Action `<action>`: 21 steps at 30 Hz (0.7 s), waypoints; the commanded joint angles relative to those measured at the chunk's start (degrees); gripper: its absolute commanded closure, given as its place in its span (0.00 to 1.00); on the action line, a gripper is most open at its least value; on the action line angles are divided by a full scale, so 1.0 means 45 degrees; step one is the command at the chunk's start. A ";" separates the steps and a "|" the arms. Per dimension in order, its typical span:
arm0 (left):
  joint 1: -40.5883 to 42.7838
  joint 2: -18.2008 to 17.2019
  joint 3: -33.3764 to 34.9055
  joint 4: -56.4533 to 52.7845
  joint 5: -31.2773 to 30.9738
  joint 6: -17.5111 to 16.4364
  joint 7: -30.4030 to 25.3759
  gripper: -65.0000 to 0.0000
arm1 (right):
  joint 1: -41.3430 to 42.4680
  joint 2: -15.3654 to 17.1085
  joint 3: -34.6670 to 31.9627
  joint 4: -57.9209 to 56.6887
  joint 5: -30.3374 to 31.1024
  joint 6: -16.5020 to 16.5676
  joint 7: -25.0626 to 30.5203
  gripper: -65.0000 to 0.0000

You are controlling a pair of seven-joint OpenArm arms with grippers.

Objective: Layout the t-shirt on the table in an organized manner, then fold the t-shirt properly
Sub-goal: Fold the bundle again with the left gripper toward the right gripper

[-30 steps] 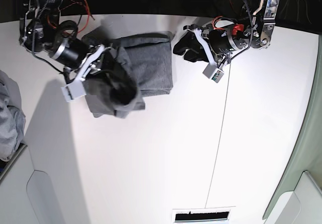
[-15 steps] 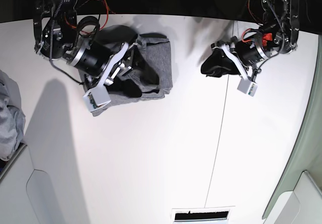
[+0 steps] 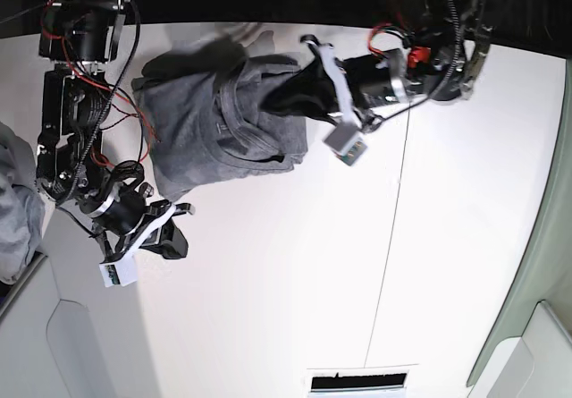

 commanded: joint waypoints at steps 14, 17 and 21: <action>-0.0636 0.0155 0.0447 -0.2841 0.2273 -0.0124 -0.1151 0.98 | 0.1375 0.0690 -0.3604 -0.3283 -0.0578 0.0461 0.0403 1.00; -0.1253 -0.0510 0.0447 -0.3721 0.2880 -0.0019 -0.1734 0.98 | 0.1331 0.1161 -0.3857 -0.3269 0.0287 0.0461 0.0102 1.00; -0.2433 -0.0923 0.0447 -0.5124 0.3405 0.0636 -0.2089 0.98 | 0.0675 0.1642 -0.3803 -0.2676 0.1229 0.0461 -0.0214 1.00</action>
